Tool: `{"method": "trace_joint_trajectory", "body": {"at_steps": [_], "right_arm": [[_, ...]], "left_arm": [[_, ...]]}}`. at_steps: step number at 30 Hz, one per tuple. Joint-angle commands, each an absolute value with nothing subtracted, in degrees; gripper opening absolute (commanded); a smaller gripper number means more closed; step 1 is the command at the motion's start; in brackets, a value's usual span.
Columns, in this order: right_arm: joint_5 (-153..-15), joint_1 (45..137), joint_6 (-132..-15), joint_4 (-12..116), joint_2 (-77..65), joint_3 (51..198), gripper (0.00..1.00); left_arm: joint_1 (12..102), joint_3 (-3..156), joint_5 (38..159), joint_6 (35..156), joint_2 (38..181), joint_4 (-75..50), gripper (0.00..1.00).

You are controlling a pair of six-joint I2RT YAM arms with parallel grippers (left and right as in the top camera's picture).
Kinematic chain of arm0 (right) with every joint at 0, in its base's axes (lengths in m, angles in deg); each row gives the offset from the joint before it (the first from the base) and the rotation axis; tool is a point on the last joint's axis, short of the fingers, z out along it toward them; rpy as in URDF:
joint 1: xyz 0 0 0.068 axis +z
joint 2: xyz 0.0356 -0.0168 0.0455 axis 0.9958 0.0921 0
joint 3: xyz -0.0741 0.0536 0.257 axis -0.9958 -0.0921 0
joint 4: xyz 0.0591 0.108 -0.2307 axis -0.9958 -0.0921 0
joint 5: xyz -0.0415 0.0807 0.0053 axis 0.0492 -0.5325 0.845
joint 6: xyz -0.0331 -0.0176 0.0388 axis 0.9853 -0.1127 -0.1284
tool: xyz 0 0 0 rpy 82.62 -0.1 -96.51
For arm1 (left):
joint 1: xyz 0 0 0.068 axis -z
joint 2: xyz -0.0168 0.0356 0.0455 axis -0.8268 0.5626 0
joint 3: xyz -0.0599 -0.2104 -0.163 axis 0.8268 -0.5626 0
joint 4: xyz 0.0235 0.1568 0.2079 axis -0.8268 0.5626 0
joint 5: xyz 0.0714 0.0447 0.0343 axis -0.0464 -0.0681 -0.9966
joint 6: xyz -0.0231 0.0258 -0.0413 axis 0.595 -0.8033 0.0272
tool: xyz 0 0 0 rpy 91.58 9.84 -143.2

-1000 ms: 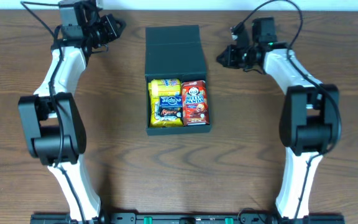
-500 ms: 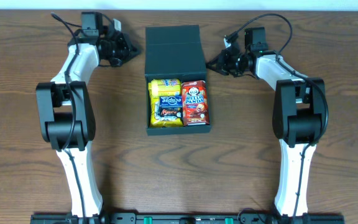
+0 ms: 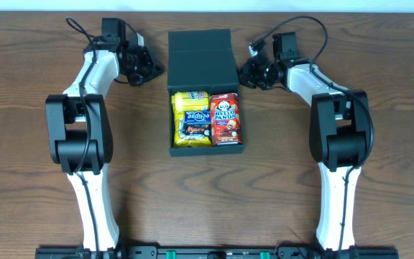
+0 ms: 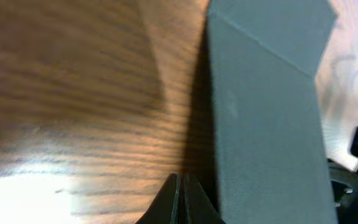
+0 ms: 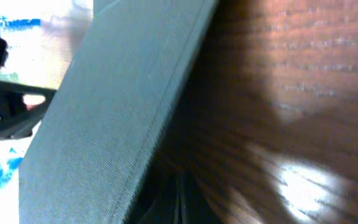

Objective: Pack container
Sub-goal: 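Move both grippers to the back corners of the upright black lid, then push the lid forward with both grippers to close it over the box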

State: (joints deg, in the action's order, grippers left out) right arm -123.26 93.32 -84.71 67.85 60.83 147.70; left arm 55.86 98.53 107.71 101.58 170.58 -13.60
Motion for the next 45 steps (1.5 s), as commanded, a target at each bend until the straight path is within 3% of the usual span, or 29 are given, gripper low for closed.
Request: {"method": "trace_joint_trajectory", "body": {"at_steps": [1,11,23,35,45], "right_arm": [[-124.3,93.4,-85.8,68.6,62.0,147.6,0.01],[-125.0,93.4,-85.8,69.8,62.0,147.5,0.01],[-134.9,93.4,-85.5,78.0,62.0,147.5,0.02],[-145.2,92.9,-85.3,82.8,61.8,147.6,0.01],[-145.3,90.7,-85.3,84.4,58.3,147.6,0.02]], "left_arm": [[55.6,99.8,105.6,101.0,171.1,-12.3,0.06],[57.1,99.8,109.4,101.7,172.1,-15.9,0.06],[58.7,99.8,111.0,102.1,172.2,-17.2,0.06],[58.0,100.3,122.2,101.4,172.2,-24.8,0.06],[56.0,101.4,128.6,101.3,170.6,-29.3,0.06]]}}
